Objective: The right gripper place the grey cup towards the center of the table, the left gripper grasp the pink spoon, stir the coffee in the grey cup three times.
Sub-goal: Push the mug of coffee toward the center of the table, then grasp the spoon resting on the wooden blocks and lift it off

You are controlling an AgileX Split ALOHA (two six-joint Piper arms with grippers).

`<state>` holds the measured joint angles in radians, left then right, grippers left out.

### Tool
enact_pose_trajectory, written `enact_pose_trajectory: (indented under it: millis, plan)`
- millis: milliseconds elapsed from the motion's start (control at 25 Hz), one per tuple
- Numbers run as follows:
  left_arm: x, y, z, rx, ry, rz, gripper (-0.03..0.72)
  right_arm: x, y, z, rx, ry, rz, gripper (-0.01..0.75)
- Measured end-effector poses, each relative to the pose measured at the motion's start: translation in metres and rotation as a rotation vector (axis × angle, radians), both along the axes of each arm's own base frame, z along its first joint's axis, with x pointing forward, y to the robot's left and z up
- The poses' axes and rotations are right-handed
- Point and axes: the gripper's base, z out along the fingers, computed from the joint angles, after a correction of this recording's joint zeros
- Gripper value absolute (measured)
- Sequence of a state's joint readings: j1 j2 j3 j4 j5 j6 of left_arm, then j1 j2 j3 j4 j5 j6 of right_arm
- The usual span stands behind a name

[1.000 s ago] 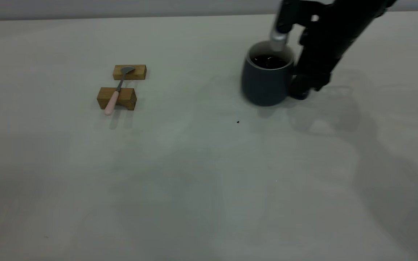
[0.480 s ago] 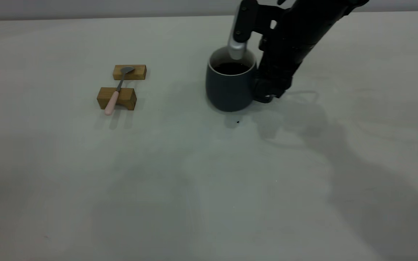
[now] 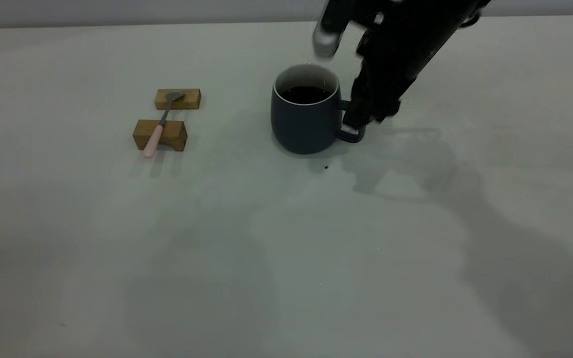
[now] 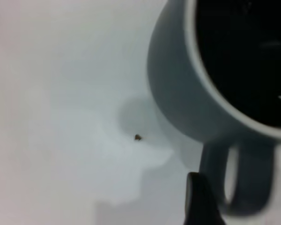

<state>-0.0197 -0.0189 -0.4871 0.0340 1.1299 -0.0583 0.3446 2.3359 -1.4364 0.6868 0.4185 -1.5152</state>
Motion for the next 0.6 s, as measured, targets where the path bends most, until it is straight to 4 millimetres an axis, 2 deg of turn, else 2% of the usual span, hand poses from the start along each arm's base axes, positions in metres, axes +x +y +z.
enact_pose_trajectory:
  millis: [200,360,480,600]
  plan:
    - [0.000,0.000,0.000,0.000,0.000,0.000,0.459,-0.008,-0.011,0.050,0.129,0.149,-0.042,0.483]
    - [0.000,0.000,0.000,0.000,0.000,0.000,0.459,-0.025,-0.017,0.112,0.292,0.400,-0.343,0.483]
    - [0.000,0.000,0.000,0.000,0.000,0.000,0.459,-0.043,-0.036,0.160,0.307,0.469,-0.587,0.483]
    - [0.000,0.000,0.000,0.000,0.000,0.000,0.459,-0.079,-0.066,0.201,0.229,0.374,-0.730,0.483]
